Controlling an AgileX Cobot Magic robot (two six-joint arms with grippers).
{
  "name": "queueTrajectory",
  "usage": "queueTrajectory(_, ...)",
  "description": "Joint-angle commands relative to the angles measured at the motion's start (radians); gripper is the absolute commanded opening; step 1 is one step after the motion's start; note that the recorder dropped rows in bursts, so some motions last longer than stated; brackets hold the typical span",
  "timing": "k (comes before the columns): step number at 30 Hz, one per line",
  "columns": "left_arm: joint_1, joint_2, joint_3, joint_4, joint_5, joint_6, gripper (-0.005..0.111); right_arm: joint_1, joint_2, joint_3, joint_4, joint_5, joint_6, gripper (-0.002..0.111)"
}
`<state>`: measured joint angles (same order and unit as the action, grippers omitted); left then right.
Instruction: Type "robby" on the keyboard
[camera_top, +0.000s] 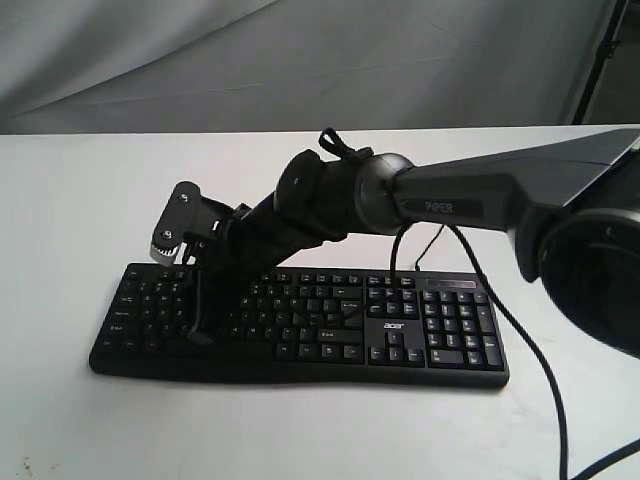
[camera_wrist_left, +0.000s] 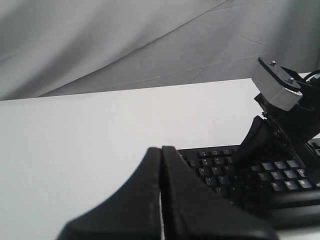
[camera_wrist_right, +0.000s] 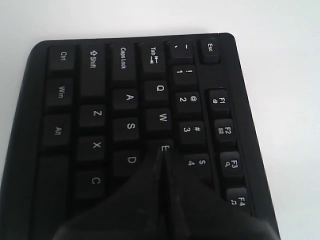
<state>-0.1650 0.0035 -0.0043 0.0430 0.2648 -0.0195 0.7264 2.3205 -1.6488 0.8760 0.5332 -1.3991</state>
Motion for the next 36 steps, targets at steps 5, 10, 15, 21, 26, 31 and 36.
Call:
queueTrajectory(5, -0.006, -0.003, 0.004, 0.005, -0.005, -0.003, 0.0, 0.001, 0.0, -0.005, -0.01, -0.01, 0.002, 0.0)
queueTrajectory(10, -0.006, -0.003, 0.004, 0.005, -0.005, -0.003, 0.0, 0.001, 0.005, -0.005, -0.01, -0.014, 0.002, 0.0)
queueTrajectory(15, -0.006, -0.003, 0.004, 0.005, -0.005, -0.003, 0.0, 0.001, 0.011, -0.005, -0.01, -0.016, 0.002, 0.0)
queueTrajectory(21, -0.006, -0.003, 0.004, 0.005, -0.005, -0.003, 0.0, 0.003, 0.013, -0.005, -0.01, -0.009, 0.002, 0.0)
queueTrajectory(26, -0.006, -0.003, 0.004, 0.005, -0.005, -0.003, 0.0, 0.003, 0.026, -0.005, -0.007, -0.009, 0.004, 0.0)
queueTrajectory(31, -0.006, -0.003, 0.004, 0.005, -0.005, -0.003, 0.0, 0.003, 0.019, -0.005, -0.007, -0.008, 0.004, 0.0)
queueTrajectory(36, -0.006, -0.003, 0.004, 0.005, -0.005, -0.003, 0.0, 0.003, -0.004, -0.005, -0.025, -0.003, 0.004, 0.0)
